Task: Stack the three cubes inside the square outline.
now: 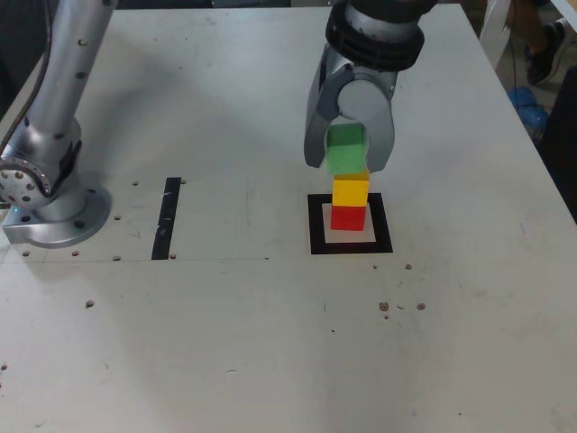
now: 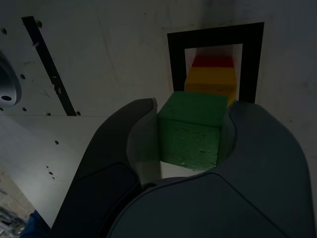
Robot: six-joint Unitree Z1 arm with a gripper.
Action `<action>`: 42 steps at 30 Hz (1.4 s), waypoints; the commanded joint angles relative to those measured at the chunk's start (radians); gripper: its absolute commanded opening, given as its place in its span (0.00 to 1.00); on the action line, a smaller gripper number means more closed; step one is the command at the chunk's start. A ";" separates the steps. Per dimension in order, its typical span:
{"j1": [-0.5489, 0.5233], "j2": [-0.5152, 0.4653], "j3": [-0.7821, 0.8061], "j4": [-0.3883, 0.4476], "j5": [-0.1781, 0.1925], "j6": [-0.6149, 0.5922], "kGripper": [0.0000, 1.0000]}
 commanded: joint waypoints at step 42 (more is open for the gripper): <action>-0.026 -0.183 0.102 0.012 0.018 0.088 0.99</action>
